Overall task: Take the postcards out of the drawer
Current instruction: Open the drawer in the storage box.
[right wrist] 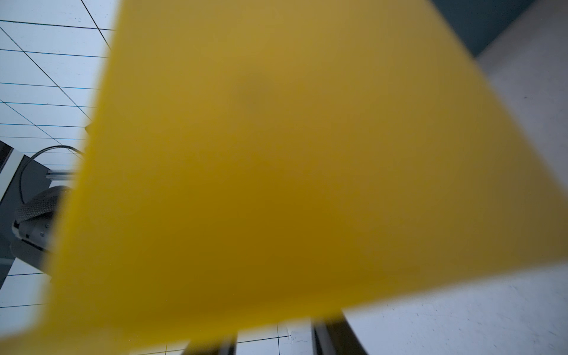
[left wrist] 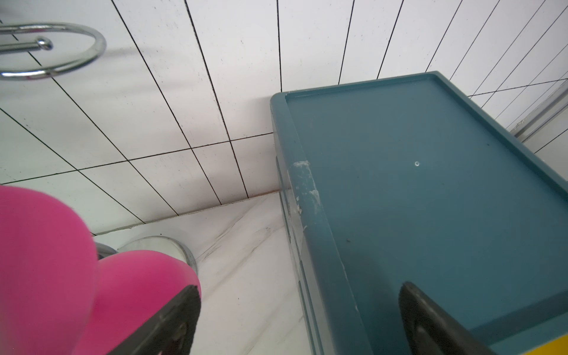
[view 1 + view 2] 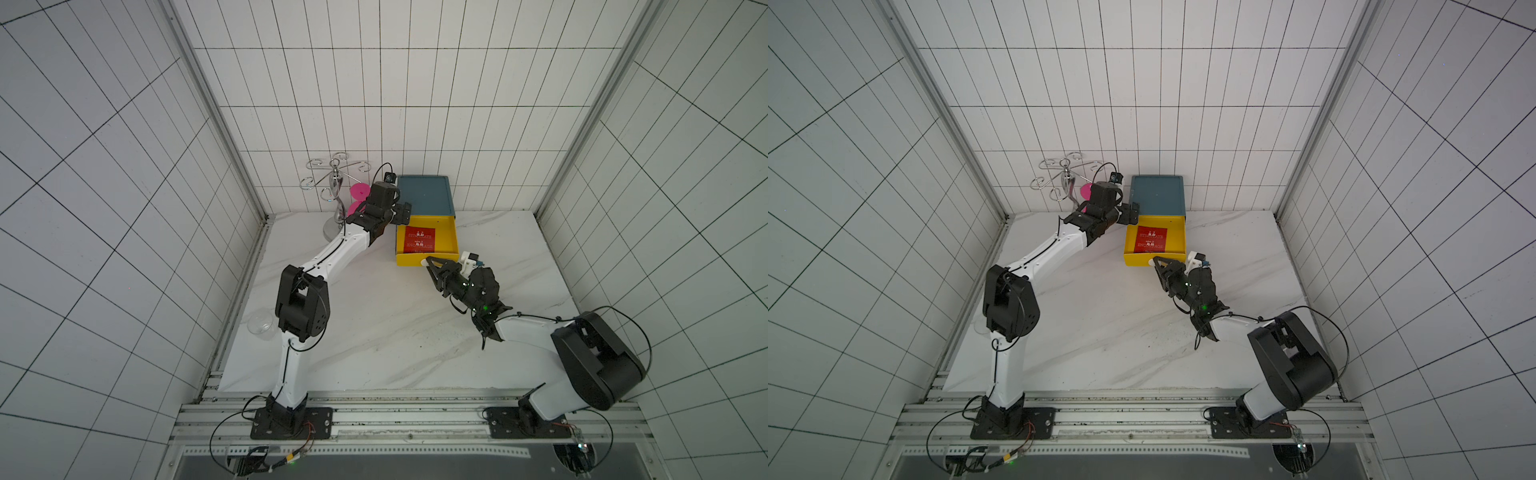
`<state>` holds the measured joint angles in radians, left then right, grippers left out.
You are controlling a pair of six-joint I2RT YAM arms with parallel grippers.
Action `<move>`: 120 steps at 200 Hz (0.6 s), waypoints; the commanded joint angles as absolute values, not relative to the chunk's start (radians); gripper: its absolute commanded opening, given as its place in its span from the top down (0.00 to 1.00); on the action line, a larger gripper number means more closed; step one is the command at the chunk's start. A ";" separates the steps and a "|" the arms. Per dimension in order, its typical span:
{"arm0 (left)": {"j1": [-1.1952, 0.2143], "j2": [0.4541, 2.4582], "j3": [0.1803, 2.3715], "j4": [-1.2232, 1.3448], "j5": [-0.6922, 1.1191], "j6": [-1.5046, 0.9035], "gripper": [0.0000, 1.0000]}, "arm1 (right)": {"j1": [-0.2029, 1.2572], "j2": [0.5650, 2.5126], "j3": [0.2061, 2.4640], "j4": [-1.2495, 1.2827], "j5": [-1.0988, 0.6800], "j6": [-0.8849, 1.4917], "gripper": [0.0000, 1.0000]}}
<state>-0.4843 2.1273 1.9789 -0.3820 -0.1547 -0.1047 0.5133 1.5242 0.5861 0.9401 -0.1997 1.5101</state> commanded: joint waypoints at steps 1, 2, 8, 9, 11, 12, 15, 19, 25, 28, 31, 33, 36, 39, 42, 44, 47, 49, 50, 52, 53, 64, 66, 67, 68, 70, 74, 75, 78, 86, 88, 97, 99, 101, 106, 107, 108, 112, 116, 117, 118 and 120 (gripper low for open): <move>-0.482 2.127 1.955 -0.445 -0.141 -0.109 0.01 | 0.528 1.505 0.554 0.934 -0.205 1.568 0.68; -0.482 2.127 1.954 -0.445 -0.142 -0.111 0.01 | 0.529 1.505 0.554 0.935 -0.205 1.569 0.68; -0.482 2.124 1.952 -0.445 -0.142 -0.111 0.01 | 0.529 1.505 0.552 0.936 -0.206 1.569 0.68; -0.482 2.123 1.952 -0.446 -0.141 -0.112 0.01 | 0.529 1.505 0.552 0.936 -0.206 1.569 0.67; -0.482 2.122 1.951 -0.445 -0.142 -0.113 0.01 | 0.529 1.505 0.552 0.935 -0.205 1.570 0.67; -0.481 2.123 1.950 -0.445 -0.141 -0.113 0.01 | 0.529 1.505 0.551 0.935 -0.205 1.571 0.67; -0.482 2.121 1.951 -0.444 -0.142 -0.113 0.01 | 0.529 1.506 0.551 0.936 -0.206 1.572 0.67; -0.482 2.119 1.951 -0.443 -0.140 -0.114 0.01 | 0.529 1.506 0.549 0.939 -0.206 1.572 0.67; -0.481 2.117 1.949 -0.442 -0.140 -0.116 0.01 | 0.529 1.508 0.548 0.942 -0.204 1.573 0.67; -0.480 2.117 1.950 -0.442 -0.139 -0.117 0.01 | 0.529 1.509 0.547 0.945 -0.204 1.573 0.67; -0.481 2.116 1.950 -0.442 -0.138 -0.118 0.01 | 0.530 1.509 0.546 0.946 -0.204 1.574 0.66; -0.480 2.115 1.950 -0.443 -0.137 -0.119 0.01 | 0.529 1.509 0.545 0.946 -0.204 1.575 0.66; -0.480 2.113 1.950 -0.442 -0.136 -0.120 0.01 | 0.529 1.510 0.545 0.948 -0.204 1.577 0.66; -0.480 2.113 1.951 -0.442 -0.135 -0.121 0.01 | 0.529 1.511 0.545 0.948 -0.204 1.577 0.66; -0.480 2.112 1.951 -0.442 -0.133 -0.122 0.01 | 0.529 1.511 0.544 0.950 -0.204 1.578 0.66; -0.480 2.111 1.951 -0.442 -0.132 -0.124 0.01 | 0.529 1.512 0.545 0.951 -0.205 1.578 0.66; -0.480 2.110 1.951 -0.442 -0.130 -0.125 0.01 | 0.529 1.512 0.544 0.952 -0.205 1.577 0.66; -0.480 2.111 1.951 -0.442 -0.129 -0.126 0.01 | 0.529 1.512 0.545 0.953 -0.206 1.577 0.66; -0.480 2.110 1.951 -0.442 -0.129 -0.126 0.01 | 0.529 1.512 0.545 0.953 -0.206 1.578 0.66; -0.479 2.109 1.952 -0.443 -0.128 -0.127 0.01 | 0.529 1.513 0.544 0.954 -0.207 1.578 0.65; -0.479 2.107 1.952 -0.442 -0.128 -0.127 0.01 | 0.528 1.513 0.544 0.954 -0.207 1.577 0.65; -0.479 2.101 1.952 -0.442 -0.120 -0.133 0.01 | 0.529 1.513 0.544 0.954 -0.209 1.578 0.64; -0.479 2.099 1.951 -0.442 -0.120 -0.134 0.01 | 0.529 1.513 0.544 0.953 -0.209 1.578 0.64; -0.479 2.099 1.952 -0.443 -0.118 -0.134 0.01 | 0.529 1.513 0.544 0.954 -0.209 1.578 0.64; -0.479 2.099 1.952 -0.442 -0.117 -0.135 0.01 | 0.529 1.513 0.543 0.953 -0.209 1.578 0.63; -0.479 2.097 1.952 -0.443 -0.116 -0.135 0.01 | 0.529 1.513 0.543 0.954 -0.207 1.576 0.63; -0.479 2.094 1.952 -0.442 -0.114 -0.137 0.01 | 0.529 1.511 0.543 0.953 -0.207 1.575 0.62; -0.479 2.094 1.952 -0.442 -0.114 -0.137 0.01 | 0.529 1.511 0.543 0.953 -0.207 1.575 0.62; -0.478 2.091 1.951 -0.440 -0.113 -0.138 0.01 | 0.529 1.510 0.543 0.951 -0.207 1.573 0.61; -0.479 2.084 1.951 -0.440 -0.110 -0.139 0.01 | 0.529 1.507 0.544 0.947 -0.207 1.571 0.59; -0.478 2.083 1.952 -0.440 -0.109 -0.140 0.01 | 0.529 1.506 0.544 0.945 -0.207 1.568 0.58; -0.477 2.073 1.951 -0.439 -0.107 -0.143 0.01 | 0.529 1.500 0.549 0.931 -0.212 1.560 0.56; -0.477 2.072 1.952 -0.439 -0.104 -0.144 0.01 | 0.529 1.499 0.551 0.926 -0.213 1.558 0.56; -0.477 2.070 1.951 -0.439 -0.103 -0.144 0.01 | 0.529 1.497 0.553 0.923 -0.214 1.556 0.55; -0.476 2.065 1.952 -0.439 -0.102 -0.144 0.01 | 0.529 1.492 0.555 0.913 -0.215 1.550 0.54; -0.477 2.064 1.952 -0.440 -0.102 -0.144 0.01 | 0.529 1.491 0.555 0.910 -0.216 1.548 0.54; -0.477 2.064 1.952 -0.439 -0.102 -0.144 0.01 | 0.529 1.489 0.556 0.909 -0.216 1.547 0.54; -0.477 2.060 1.951 -0.439 -0.100 -0.144 0.01 | 0.529 1.485 0.557 0.900 -0.216 1.543 0.53; -0.477 2.053 1.951 -0.439 -0.099 -0.145 0.01 | 0.529 1.480 0.558 0.892 -0.216 1.538 0.52; -0.477 2.052 1.951 -0.439 -0.098 -0.145 0.01 | 0.529 1.480 0.558 0.890 -0.216 1.537 0.52; -0.477 2.051 1.950 -0.439 -0.098 -0.145 0.01 | 0.529 1.478 0.558 0.888 -0.216 1.535 0.52; -0.477 2.048 1.950 -0.440 -0.098 -0.145 0.01 | 0.529 1.475 0.559 0.884 -0.216 1.534 0.52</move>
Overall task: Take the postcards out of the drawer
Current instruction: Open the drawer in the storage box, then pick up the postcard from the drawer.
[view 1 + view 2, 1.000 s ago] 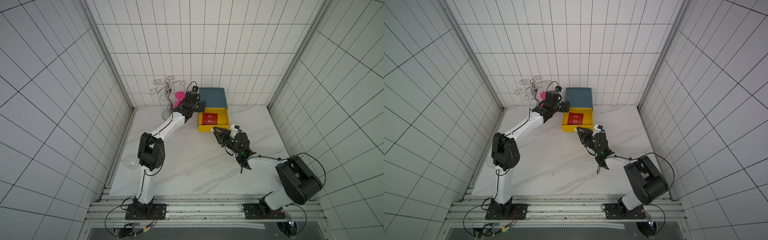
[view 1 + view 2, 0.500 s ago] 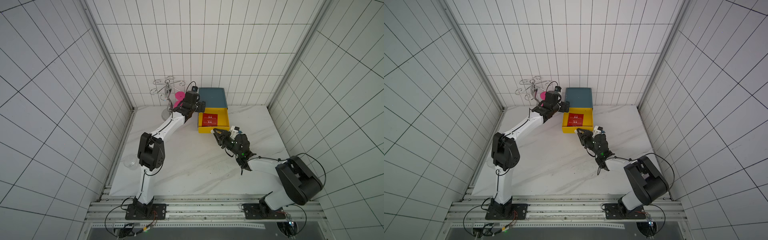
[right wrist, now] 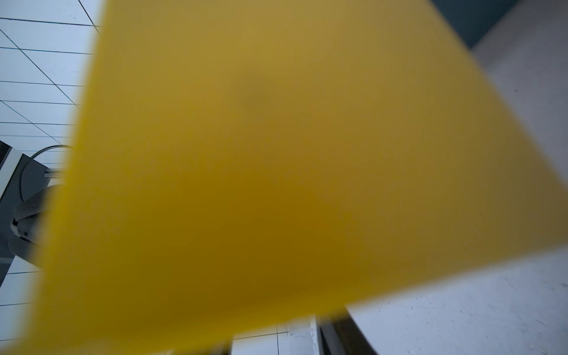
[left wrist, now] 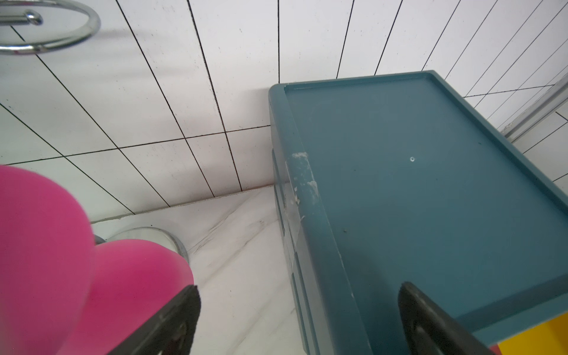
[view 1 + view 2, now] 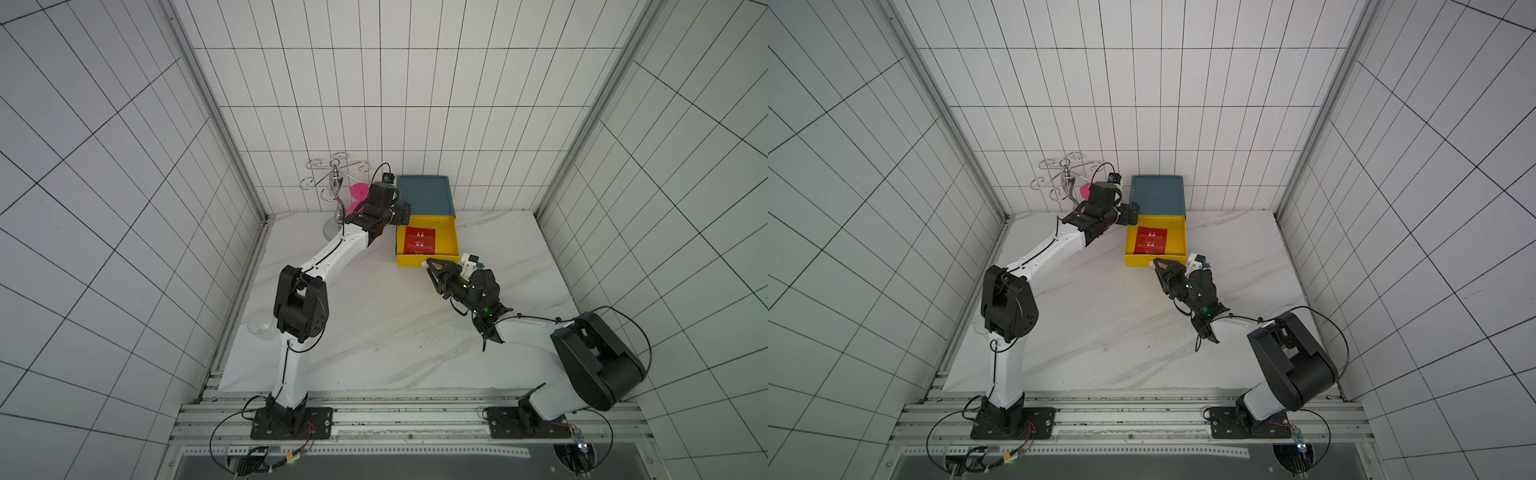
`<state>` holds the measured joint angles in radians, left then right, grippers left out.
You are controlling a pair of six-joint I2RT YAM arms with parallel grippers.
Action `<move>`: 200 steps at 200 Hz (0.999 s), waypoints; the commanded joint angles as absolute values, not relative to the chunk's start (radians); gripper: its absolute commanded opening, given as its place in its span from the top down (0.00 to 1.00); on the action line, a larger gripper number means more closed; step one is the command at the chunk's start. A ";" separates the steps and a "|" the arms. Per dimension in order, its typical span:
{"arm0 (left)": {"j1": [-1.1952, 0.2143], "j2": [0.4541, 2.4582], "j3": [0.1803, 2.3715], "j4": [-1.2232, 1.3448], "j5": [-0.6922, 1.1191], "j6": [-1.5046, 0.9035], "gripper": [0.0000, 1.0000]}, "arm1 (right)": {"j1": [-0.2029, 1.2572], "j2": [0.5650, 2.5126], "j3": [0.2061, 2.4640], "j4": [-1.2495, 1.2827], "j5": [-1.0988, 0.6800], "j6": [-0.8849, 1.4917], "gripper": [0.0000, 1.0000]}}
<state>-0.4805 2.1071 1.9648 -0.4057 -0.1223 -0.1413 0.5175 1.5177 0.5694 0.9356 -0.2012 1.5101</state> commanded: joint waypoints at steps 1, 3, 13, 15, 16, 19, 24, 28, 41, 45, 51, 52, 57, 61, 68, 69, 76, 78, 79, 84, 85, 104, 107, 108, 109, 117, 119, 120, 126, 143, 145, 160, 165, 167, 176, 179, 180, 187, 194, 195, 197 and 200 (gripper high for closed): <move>-0.477 2.047 1.950 -0.439 -0.099 -0.146 0.01 | 0.529 1.475 0.560 0.881 -0.215 1.533 0.52; -0.477 2.044 1.950 -0.439 -0.099 -0.147 0.01 | 0.529 1.472 0.560 0.877 -0.215 1.531 0.51; -0.476 2.032 1.946 -0.437 -0.097 -0.150 0.01 | 0.529 1.460 0.558 0.861 -0.212 1.523 0.49; -0.476 2.028 1.945 -0.437 -0.096 -0.152 0.01 | 0.529 1.458 0.558 0.859 -0.211 1.522 0.49; -0.476 2.027 1.945 -0.438 -0.095 -0.152 0.01 | 0.529 1.457 0.558 0.856 -0.211 1.521 0.49; -0.475 2.025 1.944 -0.437 -0.095 -0.155 0.01 | 0.529 1.453 0.558 0.850 -0.210 1.519 0.48; -0.474 2.018 1.943 -0.433 -0.091 -0.156 0.01 | 0.529 1.448 0.558 0.840 -0.209 1.516 0.47; -0.474 2.013 1.941 -0.430 -0.088 -0.158 0.01 | 0.529 1.443 0.558 0.832 -0.208 1.513 0.46; -0.472 1.997 1.938 -0.426 -0.079 -0.167 0.01 | 0.529 1.431 0.558 0.816 -0.211 1.501 0.44; -0.472 1.994 1.938 -0.426 -0.076 -0.169 0.01 | 0.529 1.428 0.558 0.810 -0.213 1.497 0.43; -0.471 1.986 1.937 -0.426 -0.073 -0.173 0.01 | 0.528 1.418 0.560 0.798 -0.215 1.488 0.41; -0.471 1.985 1.937 -0.425 -0.072 -0.173 0.01 | 0.529 1.416 0.560 0.795 -0.216 1.487 0.41; -0.470 1.979 1.936 -0.425 -0.071 -0.176 0.01 | 0.529 1.407 0.560 0.781 -0.218 1.478 0.40; -0.469 1.973 1.936 -0.426 -0.071 -0.178 0.01 | 0.528 1.398 0.561 0.767 -0.221 1.470 0.40; -0.468 1.961 1.931 -0.425 -0.067 -0.180 0.01 | 0.528 1.380 0.565 0.735 -0.227 1.453 0.38; -0.468 1.959 1.931 -0.426 -0.066 -0.181 0.01 | 0.528 1.377 0.566 0.730 -0.228 1.451 0.38; -0.466 1.946 1.925 -0.427 -0.064 -0.184 0.01 | 0.527 1.356 0.574 0.689 -0.235 1.428 0.37; -0.465 1.942 1.923 -0.427 -0.063 -0.186 0.01 | 0.527 1.348 0.577 0.677 -0.240 1.418 0.37; -0.465 1.939 1.921 -0.427 -0.063 -0.187 0.01 | 0.527 1.344 0.578 0.667 -0.241 1.414 0.37; -0.463 1.927 1.914 -0.426 -0.060 -0.191 0.01 | 0.528 1.325 0.587 0.623 -0.249 1.391 0.36; -0.462 1.924 1.914 -0.426 -0.060 -0.191 0.01 | 0.528 1.321 0.591 0.615 -0.250 1.384 0.36; -0.451 1.863 1.864 -0.425 -0.050 -0.215 0.01 | 0.526 1.233 0.649 0.373 -0.272 1.282 0.34; -0.450 1.852 1.853 -0.425 -0.049 -0.219 0.01 | 0.525 1.219 0.662 0.332 -0.274 1.261 0.33; -0.449 1.849 1.849 -0.425 -0.047 -0.221 0.01 | 0.525 1.214 0.666 0.319 -0.275 1.256 0.33; -0.448 1.846 1.845 -0.426 -0.047 -0.222 0.01 | 0.524 1.209 0.671 0.307 -0.275 1.247 0.33; -0.442 1.814 1.808 -0.423 -0.035 -0.233 0.01 | 0.522 1.174 0.707 0.196 -0.278 1.189 0.32; -0.441 1.806 1.797 -0.422 -0.032 -0.237 0.01 | 0.522 1.166 0.716 0.167 -0.279 1.174 0.32; -0.440 1.802 1.791 -0.422 -0.031 -0.240 0.01 | 0.521 1.161 0.720 0.153 -0.279 1.168 0.32; -0.436 1.777 1.759 -0.417 -0.024 -0.254 0.01 | 0.520 1.137 0.752 0.074 -0.276 1.123 0.31; -0.431 1.708 1.634 -0.374 0.002 -0.291 0.01 | 0.508 1.089 0.842 -0.109 -0.263 0.992 0.28; -0.432 1.700 1.620 -0.368 0.004 -0.296 0.01 | 0.505 1.087 0.854 -0.127 -0.261 0.978 0.28; -0.432 1.651 1.528 -0.340 0.022 -0.334 0.01 | 0.472 1.085 0.945 -0.259 -0.252 0.884 0.25; -0.432 1.639 1.503 -0.334 0.034 -0.345 0.01 | 0.456 1.094 0.979 -0.298 -0.254 0.866 0.25; -0.432 1.634 1.495 -0.330 0.040 -0.347 0.01 | 0.450 1.098 0.994 -0.310 -0.256 0.851 0.25; -0.432 1.616 1.459 -0.320 0.083 -0.353 0.01 | 0.420 1.127 1.057 -0.367 -0.273 0.796 0.24; -0.433 1.612 1.450 -0.320 0.101 -0.353 0.01 | 0.410 1.138 1.084 -0.384 -0.280 0.777 0.24; -0.433 1.611 1.447 -0.320 0.108 -0.353 0.01 | 0.407 1.142 1.094 -0.391 -0.282 0.769 0.24; -0.432 1.600 1.429 -0.328 0.143 -0.351 0.01 | 0.387 1.173 1.155 -0.440 -0.288 0.730 0.23; -0.434 1.589 1.409 -0.334 0.164 -0.352 0.02 | 0.374 1.210 1.225 -0.501 -0.285 0.689 0.22; -0.434 1.588 1.407 -0.334 0.166 -0.353 0.02 | 0.372 1.215 1.234 -0.508 -0.284 0.684 0.22; -0.434 1.585 1.402 -0.336 0.170 -0.355 0.02 | 0.371 1.225 1.256 -0.527 -0.282 0.670 0.21; -0.433 1.579 1.394 -0.336 0.173 -0.358 0.02 | 0.368 1.241 1.284 -0.550 -0.278 0.651 0.21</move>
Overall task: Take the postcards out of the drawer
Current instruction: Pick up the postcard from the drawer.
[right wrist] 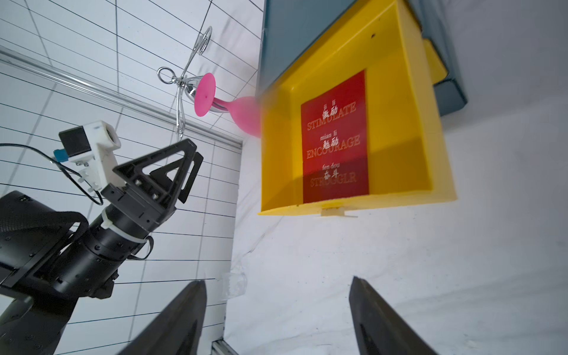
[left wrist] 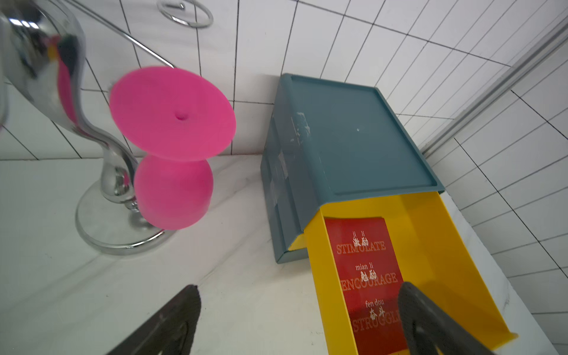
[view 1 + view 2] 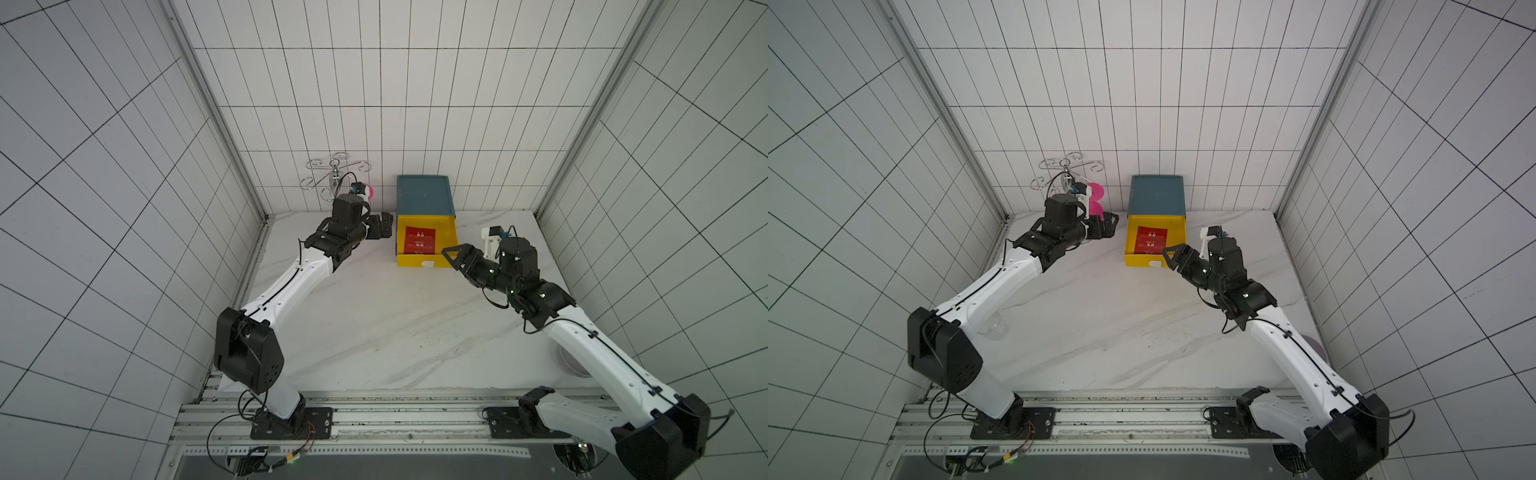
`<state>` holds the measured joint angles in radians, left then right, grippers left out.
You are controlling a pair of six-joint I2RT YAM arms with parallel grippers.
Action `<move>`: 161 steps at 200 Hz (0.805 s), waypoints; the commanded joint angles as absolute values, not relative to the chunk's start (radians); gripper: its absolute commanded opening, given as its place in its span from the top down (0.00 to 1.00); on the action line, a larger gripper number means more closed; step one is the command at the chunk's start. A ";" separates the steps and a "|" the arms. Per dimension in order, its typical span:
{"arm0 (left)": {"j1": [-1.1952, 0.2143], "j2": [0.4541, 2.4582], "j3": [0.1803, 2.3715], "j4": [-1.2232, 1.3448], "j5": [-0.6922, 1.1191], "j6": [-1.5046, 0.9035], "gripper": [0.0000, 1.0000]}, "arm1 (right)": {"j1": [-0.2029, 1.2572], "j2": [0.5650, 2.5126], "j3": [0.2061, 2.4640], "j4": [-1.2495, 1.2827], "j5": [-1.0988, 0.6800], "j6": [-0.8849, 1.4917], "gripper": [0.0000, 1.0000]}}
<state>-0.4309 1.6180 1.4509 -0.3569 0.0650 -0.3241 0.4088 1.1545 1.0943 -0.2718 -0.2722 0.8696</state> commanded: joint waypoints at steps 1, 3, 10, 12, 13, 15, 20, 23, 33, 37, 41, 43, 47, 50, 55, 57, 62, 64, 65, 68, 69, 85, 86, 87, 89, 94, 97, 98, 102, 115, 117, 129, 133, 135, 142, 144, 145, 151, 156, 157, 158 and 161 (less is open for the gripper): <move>-0.434 1.577 1.391 -0.335 0.174 -0.358 0.02 | 0.367 1.248 1.294 -0.558 -0.276 0.645 0.21; -0.434 1.574 1.387 -0.335 0.177 -0.359 0.02 | 0.367 1.258 1.311 -0.571 -0.272 0.634 0.21; -0.434 1.560 1.371 -0.334 0.182 -0.360 0.02 | 0.366 1.290 1.368 -0.609 -0.263 0.594 0.20; -0.434 1.557 1.367 -0.334 0.182 -0.361 0.02 | 0.366 1.297 1.382 -0.617 -0.261 0.584 0.19; -0.434 1.555 1.365 -0.334 0.183 -0.360 0.02 | 0.366 1.303 1.388 -0.620 -0.261 0.580 0.19; -0.433 1.553 1.362 -0.333 0.184 -0.359 0.02 | 0.366 1.310 1.399 -0.625 -0.259 0.573 0.19; -0.434 1.545 1.353 -0.333 0.185 -0.359 0.02 | 0.367 1.328 1.428 -0.637 -0.254 0.554 0.19; -0.434 1.540 1.349 -0.333 0.186 -0.358 0.02 | 0.367 1.339 1.441 -0.643 -0.250 0.549 0.18; -0.434 1.527 1.337 -0.334 0.187 -0.356 0.02 | 0.367 1.371 1.485 -0.654 -0.249 0.529 0.16; -0.434 1.522 1.332 -0.334 0.190 -0.357 0.02 | 0.366 1.385 1.500 -0.658 -0.251 0.518 0.15; -0.434 1.515 1.326 -0.334 0.191 -0.357 0.02 | 0.367 1.399 1.514 -0.662 -0.253 0.510 0.14; -0.433 1.512 1.324 -0.333 0.192 -0.358 0.02 | 0.367 1.406 1.521 -0.664 -0.252 0.506 0.13; -0.434 1.509 1.319 -0.333 0.192 -0.360 0.02 | 0.367 1.421 1.535 -0.672 -0.252 0.500 0.11; -0.434 1.504 1.314 -0.331 0.192 -0.363 0.02 | 0.366 1.430 1.546 -0.678 -0.250 0.495 0.10; -0.434 1.498 1.305 -0.324 0.193 -0.368 0.02 | 0.366 1.449 1.562 -0.689 -0.247 0.490 0.09; -0.433 1.496 1.300 -0.321 0.194 -0.370 0.02 | 0.366 1.456 1.569 -0.694 -0.246 0.488 0.09; -0.434 1.489 1.289 -0.312 0.196 -0.376 0.02 | 0.367 1.471 1.584 -0.704 -0.245 0.486 0.08; -0.434 1.488 1.285 -0.308 0.196 -0.379 0.02 | 0.366 1.479 1.590 -0.707 -0.245 0.486 0.08; -0.434 1.486 1.284 -0.306 0.196 -0.380 0.02 | 0.366 1.483 1.593 -0.709 -0.246 0.486 0.08; -0.434 1.483 1.278 -0.300 0.198 -0.385 0.02 | 0.366 1.494 1.601 -0.714 -0.248 0.486 0.08; -0.434 1.482 1.275 -0.298 0.198 -0.387 0.02 | 0.366 1.497 1.604 -0.715 -0.248 0.486 0.08; -0.434 1.468 1.247 -0.266 0.203 -0.404 0.02 | 0.366 1.544 1.637 -0.726 -0.265 0.494 0.07; -0.434 1.467 1.245 -0.264 0.202 -0.406 0.02 | 0.366 1.546 1.638 -0.726 -0.267 0.494 0.07; -0.434 1.467 1.244 -0.262 0.201 -0.408 0.02 | 0.366 1.548 1.640 -0.726 -0.269 0.494 0.08; -0.434 1.467 1.241 -0.258 0.200 -0.409 0.02 | 0.366 1.556 1.645 -0.726 -0.272 0.494 0.08; -0.434 1.465 1.236 -0.249 0.193 -0.417 0.01 | 0.366 1.567 1.652 -0.725 -0.279 0.495 0.08; -0.434 1.466 1.234 -0.246 0.188 -0.421 0.02 | 0.366 1.573 1.657 -0.726 -0.281 0.495 0.08; -0.434 1.467 1.233 -0.245 0.187 -0.422 0.01 | 0.366 1.578 1.661 -0.726 -0.283 0.497 0.08; -0.432 1.467 1.233 -0.243 0.178 -0.428 0.01 | 0.366 1.585 1.666 -0.726 -0.285 0.498 0.08; -0.432 1.476 1.241 -0.236 0.165 -0.443 0.01 | 0.366 1.612 1.689 -0.725 -0.287 0.499 0.08; -0.433 1.478 1.244 -0.236 0.166 -0.443 0.01 | 0.366 1.616 1.691 -0.725 -0.287 0.499 0.08; -0.433 1.493 1.262 -0.236 0.181 -0.443 0.01 | 0.366 1.638 1.706 -0.726 -0.279 0.501 0.09; -0.432 1.498 1.266 -0.238 0.185 -0.446 0.01 | 0.367 1.644 1.710 -0.725 -0.278 0.502 0.09; -0.433 1.500 1.268 -0.237 0.186 -0.447 0.01 | 0.367 1.647 1.711 -0.726 -0.276 0.503 0.09; -0.433 1.508 1.274 -0.239 0.194 -0.453 0.01 | 0.366 1.659 1.716 -0.726 -0.275 0.504 0.09; -0.432 1.510 1.276 -0.237 0.196 -0.454 0.01 | 0.366 1.662 1.718 -0.726 -0.275 0.504 0.09; -0.432 1.510 1.276 -0.237 0.198 -0.455 0.01 | 0.367 1.665 1.719 -0.726 -0.275 0.505 0.09; -0.433 1.517 1.280 -0.236 0.203 -0.457 0.01 | 0.367 1.674 1.720 -0.726 -0.273 0.507 0.09; -0.432 1.521 1.282 -0.233 0.207 -0.458 0.01 | 0.368 1.679 1.721 -0.724 -0.269 0.509 0.09; -0.432 1.521 1.282 -0.233 0.207 -0.458 0.01 | 0.368 1.681 1.722 -0.724 -0.269 0.510 0.09; -0.432 1.522 1.281 -0.232 0.207 -0.459 0.01 | 0.367 1.682 1.723 -0.724 -0.268 0.510 0.10; -0.433 1.525 1.284 -0.231 0.209 -0.460 0.01 | 0.367 1.685 1.723 -0.724 -0.266 0.511 0.09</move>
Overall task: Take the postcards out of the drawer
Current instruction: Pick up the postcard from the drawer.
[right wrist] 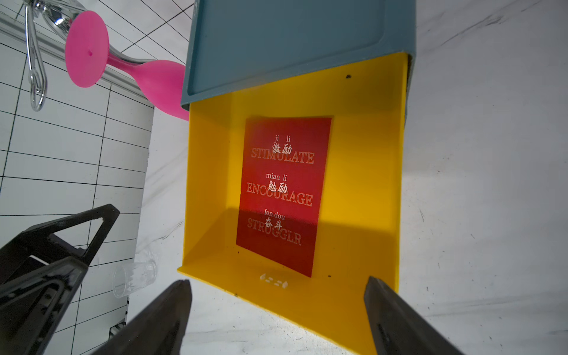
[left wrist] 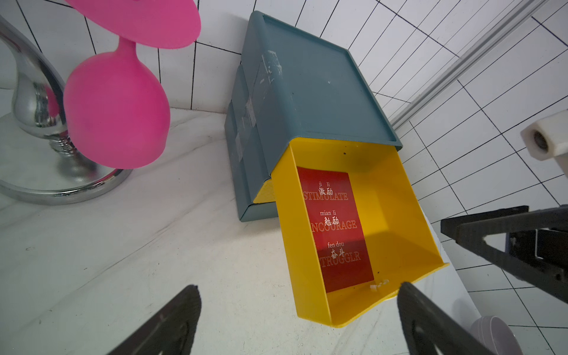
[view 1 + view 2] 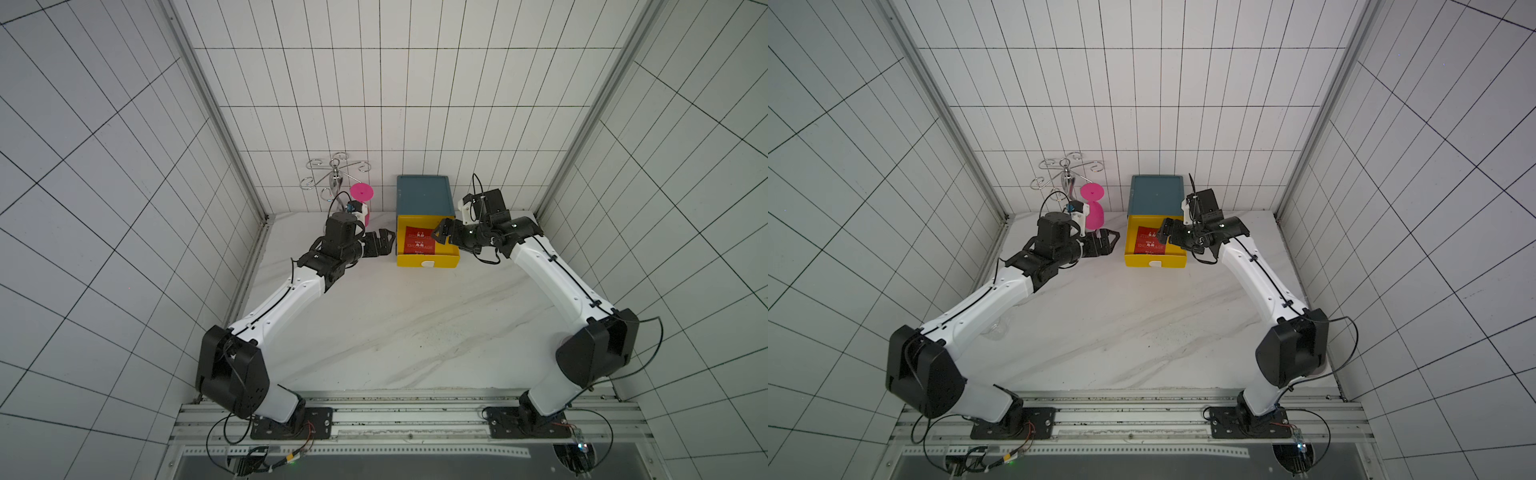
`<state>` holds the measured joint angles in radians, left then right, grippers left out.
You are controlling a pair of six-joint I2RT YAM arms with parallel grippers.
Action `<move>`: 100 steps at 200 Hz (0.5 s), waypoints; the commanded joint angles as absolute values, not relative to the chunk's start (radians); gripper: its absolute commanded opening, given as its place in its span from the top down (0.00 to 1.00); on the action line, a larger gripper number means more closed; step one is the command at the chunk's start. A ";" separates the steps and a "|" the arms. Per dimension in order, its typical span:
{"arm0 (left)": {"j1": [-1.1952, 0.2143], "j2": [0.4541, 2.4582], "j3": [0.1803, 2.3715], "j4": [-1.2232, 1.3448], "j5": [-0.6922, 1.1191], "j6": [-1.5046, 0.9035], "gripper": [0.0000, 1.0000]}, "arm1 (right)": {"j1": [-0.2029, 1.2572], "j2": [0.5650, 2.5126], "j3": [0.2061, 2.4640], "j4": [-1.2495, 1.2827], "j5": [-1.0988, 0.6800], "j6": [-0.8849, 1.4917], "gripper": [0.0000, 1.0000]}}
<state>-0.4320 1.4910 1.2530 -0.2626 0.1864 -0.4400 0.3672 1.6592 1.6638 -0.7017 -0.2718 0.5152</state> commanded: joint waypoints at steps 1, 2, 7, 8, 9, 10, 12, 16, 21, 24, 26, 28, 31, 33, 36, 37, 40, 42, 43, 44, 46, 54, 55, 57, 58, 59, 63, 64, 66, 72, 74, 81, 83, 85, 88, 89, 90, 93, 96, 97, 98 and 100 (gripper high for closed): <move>-0.433 1.526 1.284 -0.231 0.209 -0.460 0.01 | 0.368 1.686 1.724 -0.723 -0.265 0.512 0.10; -0.433 1.527 1.283 -0.230 0.209 -0.460 0.01 | 0.369 1.688 1.724 -0.723 -0.264 0.512 0.10; -0.432 1.530 1.284 -0.228 0.211 -0.461 0.01 | 0.370 1.693 1.727 -0.720 -0.259 0.512 0.10; -0.433 1.531 1.285 -0.228 0.213 -0.460 0.01 | 0.370 1.695 1.728 -0.720 -0.258 0.512 0.10; -0.433 1.533 1.285 -0.227 0.213 -0.460 0.01 | 0.371 1.696 1.728 -0.719 -0.258 0.512 0.10; -0.433 1.533 1.285 -0.227 0.214 -0.460 0.01 | 0.371 1.697 1.729 -0.719 -0.257 0.512 0.10; -0.433 1.535 1.286 -0.226 0.215 -0.460 0.01 | 0.371 1.700 1.731 -0.719 -0.256 0.512 0.10; -0.433 1.539 1.289 -0.226 0.218 -0.460 0.01 | 0.371 1.703 1.734 -0.717 -0.254 0.511 0.10; -0.432 1.544 1.292 -0.226 0.223 -0.460 0.02 | 0.373 1.711 1.741 -0.717 -0.251 0.511 0.10; -0.433 1.548 1.295 -0.226 0.226 -0.460 0.01 | 0.372 1.714 1.745 -0.718 -0.249 0.511 0.10; -0.433 1.551 1.297 -0.226 0.229 -0.460 0.01 | 0.373 1.718 1.749 -0.718 -0.249 0.512 0.10; -0.433 1.553 1.299 -0.226 0.232 -0.460 0.01 | 0.373 1.721 1.752 -0.718 -0.249 0.511 0.10; -0.433 1.557 1.303 -0.226 0.238 -0.461 0.01 | 0.374 1.724 1.756 -0.717 -0.248 0.511 0.10; -0.433 1.559 1.304 -0.225 0.242 -0.460 0.01 | 0.373 1.729 1.760 -0.718 -0.247 0.511 0.10; -0.433 1.563 1.306 -0.225 0.246 -0.460 0.01 | 0.374 1.733 1.766 -0.718 -0.246 0.511 0.10; -0.433 1.565 1.308 -0.226 0.247 -0.460 0.01 | 0.375 1.736 1.767 -0.718 -0.246 0.510 0.10; -0.433 1.569 1.311 -0.226 0.253 -0.461 0.01 | 0.376 1.741 1.774 -0.717 -0.244 0.511 0.10; -0.432 1.571 1.313 -0.226 0.258 -0.461 0.01 | 0.377 1.743 1.777 -0.717 -0.244 0.511 0.10; -0.432 1.572 1.315 -0.226 0.259 -0.462 0.01 | 0.377 1.745 1.779 -0.718 -0.244 0.511 0.10; -0.432 1.573 1.315 -0.226 0.260 -0.462 0.01 | 0.377 1.746 1.781 -0.718 -0.243 0.511 0.10; -0.433 1.576 1.317 -0.226 0.264 -0.463 0.01 | 0.378 1.750 1.786 -0.718 -0.242 0.511 0.10; -0.433 1.584 1.323 -0.226 0.272 -0.465 0.01 | 0.382 1.766 1.801 -0.718 -0.237 0.511 0.11; -0.433 1.584 1.323 -0.227 0.273 -0.466 0.01 | 0.383 1.768 1.803 -0.718 -0.237 0.511 0.11; -0.433 1.585 1.324 -0.226 0.275 -0.466 0.01 | 0.383 1.773 1.807 -0.718 -0.238 0.511 0.11; -0.433 1.586 1.326 -0.226 0.276 -0.465 0.01 | 0.383 1.775 1.809 -0.718 -0.238 0.511 0.11; -0.433 1.587 1.326 -0.226 0.277 -0.466 0.01 | 0.383 1.777 1.811 -0.719 -0.238 0.511 0.11; -0.433 1.591 1.328 -0.227 0.279 -0.468 0.01 | 0.385 1.784 1.819 -0.719 -0.236 0.511 0.11; -0.433 1.592 1.327 -0.227 0.279 -0.468 0.01 | 0.386 1.786 1.821 -0.719 -0.236 0.511 0.10; -0.433 1.593 1.329 -0.226 0.280 -0.469 0.01 | 0.386 1.792 1.826 -0.720 -0.235 0.511 0.11; -0.432 1.597 1.330 -0.224 0.282 -0.470 0.01 | 0.389 1.803 1.838 -0.723 -0.230 0.511 0.11; -0.432 1.598 1.330 -0.224 0.283 -0.471 0.01 | 0.391 1.808 1.842 -0.723 -0.229 0.510 0.11; -0.433 1.602 1.333 -0.223 0.286 -0.472 0.01 | 0.394 1.823 1.854 -0.727 -0.222 0.510 0.11; -0.433 1.602 1.334 -0.222 0.287 -0.474 0.01 | 0.395 1.828 1.858 -0.728 -0.222 0.511 0.11; -0.433 1.604 1.334 -0.221 0.288 -0.474 0.01 | 0.396 1.832 1.862 -0.728 -0.220 0.511 0.11; -0.433 1.604 1.335 -0.221 0.289 -0.475 0.01 | 0.398 1.839 1.869 -0.727 -0.217 0.510 0.11; -0.433 1.604 1.335 -0.220 0.290 -0.475 0.01 | 0.398 1.841 1.871 -0.728 -0.216 0.510 0.11; -0.433 1.605 1.336 -0.220 0.290 -0.475 0.01 | 0.399 1.843 1.872 -0.728 -0.215 0.511 0.11; -0.433 1.607 1.335 -0.220 0.291 -0.477 0.01 | 0.400 1.848 1.876 -0.728 -0.214 0.510 0.11; -0.433 1.608 1.337 -0.219 0.295 -0.477 0.01 | 0.402 1.855 1.880 -0.728 -0.210 0.510 0.11; -0.433 1.609 1.337 -0.218 0.296 -0.477 0.01 | 0.402 1.856 1.883 -0.728 -0.209 0.511 0.11; -0.433 1.608 1.337 -0.218 0.297 -0.477 0.01 | 0.403 1.858 1.884 -0.729 -0.208 0.511 0.11; -0.432 1.609 1.336 -0.217 0.298 -0.477 0.01 | 0.403 1.862 1.886 -0.728 -0.205 0.511 0.11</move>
<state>-0.4320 1.5913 1.3071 -0.2428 0.2657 -0.4694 0.3843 1.8187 1.8126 -0.7074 -0.2401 0.5156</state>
